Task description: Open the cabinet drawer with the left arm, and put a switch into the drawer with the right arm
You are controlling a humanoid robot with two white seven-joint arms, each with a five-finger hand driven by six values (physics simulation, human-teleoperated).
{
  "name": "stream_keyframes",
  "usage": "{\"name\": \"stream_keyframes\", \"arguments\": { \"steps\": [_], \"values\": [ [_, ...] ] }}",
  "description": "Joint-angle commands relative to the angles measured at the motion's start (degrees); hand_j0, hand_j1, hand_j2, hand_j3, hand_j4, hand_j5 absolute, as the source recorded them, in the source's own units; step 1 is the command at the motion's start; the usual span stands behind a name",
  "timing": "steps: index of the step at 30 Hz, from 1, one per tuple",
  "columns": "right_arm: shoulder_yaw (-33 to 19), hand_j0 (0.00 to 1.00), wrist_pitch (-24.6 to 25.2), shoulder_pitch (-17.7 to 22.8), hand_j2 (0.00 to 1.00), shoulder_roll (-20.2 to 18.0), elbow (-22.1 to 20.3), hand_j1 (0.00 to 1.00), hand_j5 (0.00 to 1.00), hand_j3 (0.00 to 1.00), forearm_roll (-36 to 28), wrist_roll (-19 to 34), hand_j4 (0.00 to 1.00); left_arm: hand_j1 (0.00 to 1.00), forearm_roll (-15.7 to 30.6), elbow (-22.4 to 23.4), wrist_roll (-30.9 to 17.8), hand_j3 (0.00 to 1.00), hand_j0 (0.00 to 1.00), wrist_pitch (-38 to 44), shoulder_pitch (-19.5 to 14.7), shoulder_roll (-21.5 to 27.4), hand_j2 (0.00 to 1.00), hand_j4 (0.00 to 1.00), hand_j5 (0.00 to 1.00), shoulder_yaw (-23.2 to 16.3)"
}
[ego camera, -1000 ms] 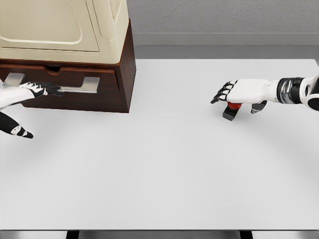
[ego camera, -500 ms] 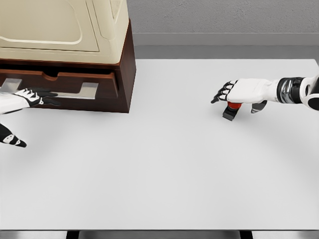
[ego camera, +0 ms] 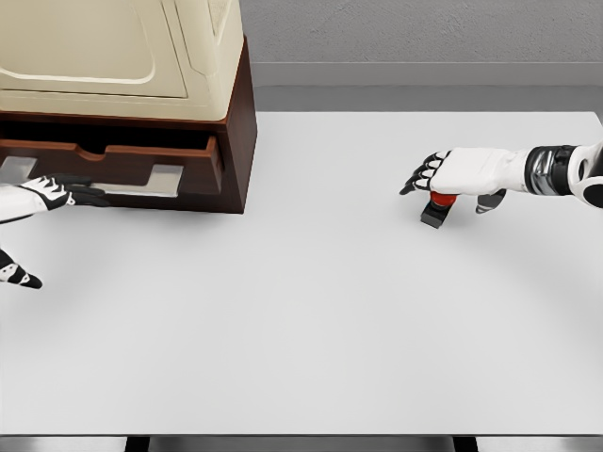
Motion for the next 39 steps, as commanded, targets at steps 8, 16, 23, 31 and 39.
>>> {"name": "stream_keyframes", "arguments": {
  "steps": [8,16,23,31,39],
  "values": [
    [0.0,1.00,0.1,0.0,1.00,-0.1,0.0,1.00,1.00,1.00,-0.2,0.0,1.00,1.00,-2.0,0.4,0.1,1.00,1.00,-4.0,0.0,2.4,1.00,1.00,1.00,-1.5],
    [0.0,1.00,0.1,0.0,1.00,-0.1,-0.1,1.00,1.00,1.00,-0.2,0.0,1.00,1.00,-2.0,0.4,-1.5,1.00,1.00,-6.9,0.0,3.6,1.00,1.00,1.00,-2.2],
    [0.8,1.00,0.1,0.0,1.00,0.0,-0.1,1.00,1.00,1.00,-0.3,0.0,1.00,1.00,-1.2,0.4,-3.2,1.00,1.00,-8.8,0.0,4.7,1.00,1.00,1.00,-2.3],
    [0.8,1.00,0.1,0.0,1.00,0.2,-0.1,1.00,1.00,1.00,-0.3,0.0,1.00,1.00,-1.1,0.4,-5.8,1.00,1.00,-10.8,0.0,6.0,1.00,1.00,1.00,-2.3],
    [0.8,1.00,0.1,0.0,1.00,0.2,-0.1,1.00,1.00,1.00,-0.3,0.0,1.00,1.00,0.4,0.4,-9.1,1.00,1.00,-10.8,-0.1,7.4,1.00,1.00,1.00,-2.3]
  ]
}}
